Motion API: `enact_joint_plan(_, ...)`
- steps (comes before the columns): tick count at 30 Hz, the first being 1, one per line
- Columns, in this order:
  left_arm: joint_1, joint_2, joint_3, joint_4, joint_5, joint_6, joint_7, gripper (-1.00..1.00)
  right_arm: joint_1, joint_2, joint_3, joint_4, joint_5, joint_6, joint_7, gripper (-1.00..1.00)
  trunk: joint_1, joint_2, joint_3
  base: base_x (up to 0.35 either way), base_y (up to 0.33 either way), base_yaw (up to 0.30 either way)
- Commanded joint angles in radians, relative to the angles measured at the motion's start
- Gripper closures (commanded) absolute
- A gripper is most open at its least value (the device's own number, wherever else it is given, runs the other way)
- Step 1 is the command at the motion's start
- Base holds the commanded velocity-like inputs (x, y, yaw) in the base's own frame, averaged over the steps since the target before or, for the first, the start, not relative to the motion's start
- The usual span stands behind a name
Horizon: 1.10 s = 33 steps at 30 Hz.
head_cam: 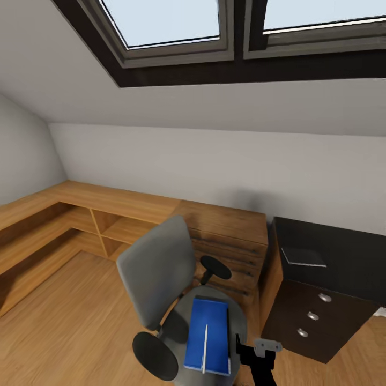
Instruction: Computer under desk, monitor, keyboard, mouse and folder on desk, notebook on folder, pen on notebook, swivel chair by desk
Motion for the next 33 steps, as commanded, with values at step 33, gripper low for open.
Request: enact_joint_plan(33, 0.0, 0.002, -0.007, 0.0, 0.011, -0.004, -0.002, -1.0, -0.092, -0.003, 0.011, -0.119, 0.005, 0.426, -0.014, -1.0, 0.0, -0.001, -0.001, 0.0, 0.007, -0.05)
